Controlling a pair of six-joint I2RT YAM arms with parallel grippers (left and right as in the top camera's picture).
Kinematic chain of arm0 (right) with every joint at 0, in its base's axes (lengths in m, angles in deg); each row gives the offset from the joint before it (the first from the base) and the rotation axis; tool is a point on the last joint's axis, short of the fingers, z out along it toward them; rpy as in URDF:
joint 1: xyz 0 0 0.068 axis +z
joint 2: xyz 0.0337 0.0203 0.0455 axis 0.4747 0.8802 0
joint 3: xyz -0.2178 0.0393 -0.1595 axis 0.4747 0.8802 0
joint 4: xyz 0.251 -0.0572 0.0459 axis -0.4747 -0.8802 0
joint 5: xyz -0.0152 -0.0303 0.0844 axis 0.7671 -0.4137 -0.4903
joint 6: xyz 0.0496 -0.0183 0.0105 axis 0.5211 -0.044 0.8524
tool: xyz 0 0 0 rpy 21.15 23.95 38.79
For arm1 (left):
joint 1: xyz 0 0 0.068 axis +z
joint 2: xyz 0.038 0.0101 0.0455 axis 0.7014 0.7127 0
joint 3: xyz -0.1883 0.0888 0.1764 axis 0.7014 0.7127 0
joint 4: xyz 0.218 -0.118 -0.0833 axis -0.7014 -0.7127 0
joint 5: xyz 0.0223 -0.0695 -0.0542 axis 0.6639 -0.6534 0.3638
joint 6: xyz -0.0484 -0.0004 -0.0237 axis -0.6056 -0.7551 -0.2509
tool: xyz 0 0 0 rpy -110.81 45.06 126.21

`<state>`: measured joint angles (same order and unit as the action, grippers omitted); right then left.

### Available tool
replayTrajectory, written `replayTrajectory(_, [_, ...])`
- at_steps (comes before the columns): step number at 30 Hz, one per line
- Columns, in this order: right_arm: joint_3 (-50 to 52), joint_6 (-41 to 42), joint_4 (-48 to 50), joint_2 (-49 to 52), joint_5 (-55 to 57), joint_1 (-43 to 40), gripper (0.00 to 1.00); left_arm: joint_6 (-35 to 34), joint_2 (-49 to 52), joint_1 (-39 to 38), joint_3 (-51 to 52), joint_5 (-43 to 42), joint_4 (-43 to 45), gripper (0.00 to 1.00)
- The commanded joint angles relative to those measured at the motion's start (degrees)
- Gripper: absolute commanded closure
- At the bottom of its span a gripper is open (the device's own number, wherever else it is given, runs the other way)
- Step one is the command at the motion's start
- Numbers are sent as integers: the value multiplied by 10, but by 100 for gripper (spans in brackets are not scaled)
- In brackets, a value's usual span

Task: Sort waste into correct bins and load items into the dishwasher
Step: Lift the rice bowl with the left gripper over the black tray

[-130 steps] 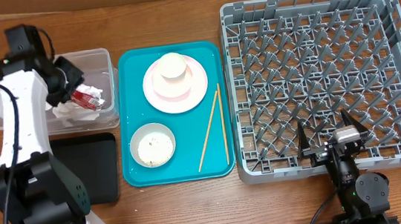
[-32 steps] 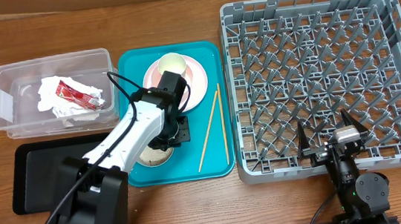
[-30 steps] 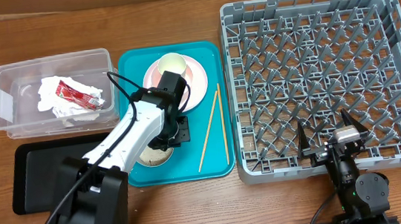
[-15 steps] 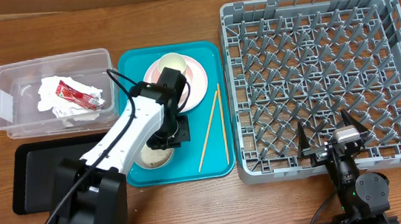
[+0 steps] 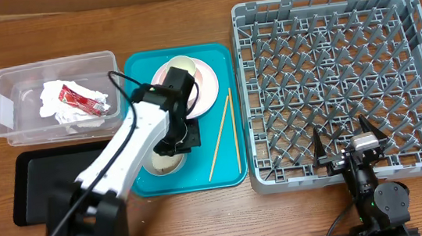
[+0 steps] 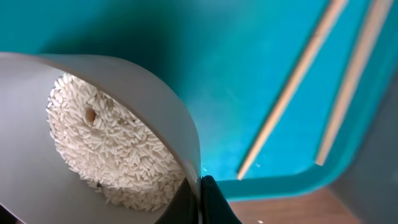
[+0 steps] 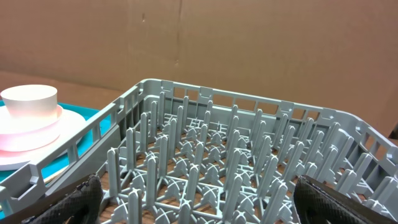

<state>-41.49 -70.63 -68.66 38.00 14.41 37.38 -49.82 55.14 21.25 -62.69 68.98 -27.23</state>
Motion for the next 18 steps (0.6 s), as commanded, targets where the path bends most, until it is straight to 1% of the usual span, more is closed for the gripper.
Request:
replayTrajectory(1, [6,-2,2,-5,5,-2,0,11,-90,1,-15,-7,-6,96])
replayTrajectory(5, [6,-2,2,-5,5,-2,0,13,-156,42,-15,-29,-35,96])
replayTrajectory(7, [6,-2,2,-5,5,-2,0,33,-174,73,-15,-49,-50,96])
replayTrajectory(14, [6,-2,2,-5,5,-2,0,126,-195,239,-14,-133,-81,96])
replayTrajectory(18, [6,-2,2,-5,5,-2,0,170,-195,354,-14,-190,-80,96])
